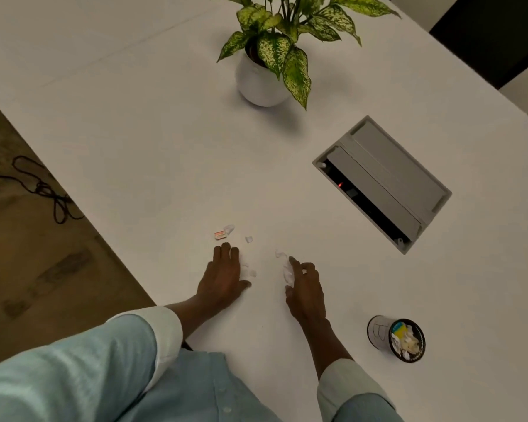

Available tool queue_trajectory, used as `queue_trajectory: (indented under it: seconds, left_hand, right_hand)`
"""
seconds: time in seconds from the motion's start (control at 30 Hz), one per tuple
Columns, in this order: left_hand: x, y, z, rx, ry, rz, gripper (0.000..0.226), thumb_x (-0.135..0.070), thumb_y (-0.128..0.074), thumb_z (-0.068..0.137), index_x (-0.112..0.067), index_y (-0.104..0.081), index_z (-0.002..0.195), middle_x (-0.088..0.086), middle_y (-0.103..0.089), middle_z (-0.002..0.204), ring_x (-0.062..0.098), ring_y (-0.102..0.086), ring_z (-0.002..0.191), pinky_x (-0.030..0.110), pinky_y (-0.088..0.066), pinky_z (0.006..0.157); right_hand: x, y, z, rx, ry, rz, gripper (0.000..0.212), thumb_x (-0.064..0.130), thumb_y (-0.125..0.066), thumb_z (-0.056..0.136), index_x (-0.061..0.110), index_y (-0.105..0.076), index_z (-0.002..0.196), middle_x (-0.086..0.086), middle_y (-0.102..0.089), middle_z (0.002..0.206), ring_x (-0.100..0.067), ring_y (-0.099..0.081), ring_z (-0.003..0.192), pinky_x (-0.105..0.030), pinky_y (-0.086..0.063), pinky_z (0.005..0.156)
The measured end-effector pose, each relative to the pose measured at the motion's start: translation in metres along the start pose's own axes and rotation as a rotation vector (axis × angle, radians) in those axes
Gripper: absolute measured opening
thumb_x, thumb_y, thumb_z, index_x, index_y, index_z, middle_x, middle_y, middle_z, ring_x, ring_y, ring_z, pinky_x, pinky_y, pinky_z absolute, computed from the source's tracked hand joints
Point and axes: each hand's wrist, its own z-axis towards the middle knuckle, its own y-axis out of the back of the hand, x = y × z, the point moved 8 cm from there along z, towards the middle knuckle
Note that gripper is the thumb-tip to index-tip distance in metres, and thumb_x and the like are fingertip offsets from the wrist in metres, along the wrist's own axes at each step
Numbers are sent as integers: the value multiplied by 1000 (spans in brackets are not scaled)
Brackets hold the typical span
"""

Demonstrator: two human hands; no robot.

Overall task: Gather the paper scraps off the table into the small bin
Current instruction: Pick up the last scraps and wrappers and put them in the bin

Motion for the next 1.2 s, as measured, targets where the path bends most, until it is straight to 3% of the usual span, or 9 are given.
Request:
queue_trajectory:
  seconds: [0.2, 0.43, 0.6, 0.73, 0.83, 1.03, 1.13, 1.2]
  left_hand:
    - [-17, -10, 10, 23, 71, 10, 74, -46, -79, 86, -8, -42, 137, 12, -36, 139, 31, -41, 126, 44, -57, 91]
    - [-21, -5, 16, -14, -42, -11, 23, -15, -61, 100, -7, -53, 120, 11, -47, 128, 26, -44, 112, 36, -51, 83]
    - [-27, -7, 18, 12, -128, -18, 18, 4, -50, 95, -6, -54, 109, 12, -51, 120, 26, -47, 104, 38, -47, 79]
    - [-36, -9, 20, 36, -164, -25, 18, 6, -47, 92, -5, -56, 104, 13, -54, 112, 28, -50, 97, 38, -45, 77]
    - [-43, -13, 23, 57, -172, -28, 15, 5, -49, 91, -7, -56, 97, 13, -56, 106, 28, -52, 92, 37, -43, 73]
    - [-67, -17, 25, 102, -190, -154, 18, 8, -52, 84, -5, -61, 91, 9, -59, 99, 28, -57, 86, 41, -50, 76]
    - [-97, -16, 22, 95, -233, -249, 19, 8, -54, 86, -6, -66, 90, 7, -62, 96, 24, -59, 84, 39, -52, 76]
    - [-126, -14, 18, 88, -291, -302, 19, 7, -54, 87, -6, -67, 90, 7, -63, 96, 23, -61, 83, 39, -53, 75]
  right_hand:
    - [11, 3, 21, 39, 68, -56, 72, 6, -58, 95, 33, -29, 156, -8, -35, 148, -24, -45, 131, -40, -54, 95]
    - [38, 2, 37, 112, 188, -222, 83, -8, -53, 91, 28, -22, 159, -9, -20, 160, -28, -31, 142, -41, -57, 93]
    - [43, -1, 35, 87, 222, -308, 51, -1, -56, 95, 13, -44, 142, -10, -34, 147, -26, -42, 127, -37, -59, 80]
    - [38, -4, 26, 40, 169, -314, 25, -9, -54, 90, 9, -57, 107, -9, -47, 126, -24, -50, 108, -31, -51, 65]
    - [28, -8, 17, 1, 130, -242, 26, -13, -51, 87, 9, -58, 97, -8, -53, 114, -23, -53, 96, -31, -46, 64]
    - [-24, -5, -19, -105, -69, 77, 20, 4, -54, 92, 13, -72, 96, 1, -60, 102, -17, -62, 86, -31, -54, 74]
    - [-55, 10, -46, -260, -221, 262, 14, 4, -69, 87, 17, -75, 92, 6, -63, 97, -6, -62, 78, -10, -46, 69]
    - [-76, 22, -66, -357, -302, 359, 16, 4, -74, 85, 20, -75, 90, 9, -63, 95, -1, -60, 75, -5, -41, 65]
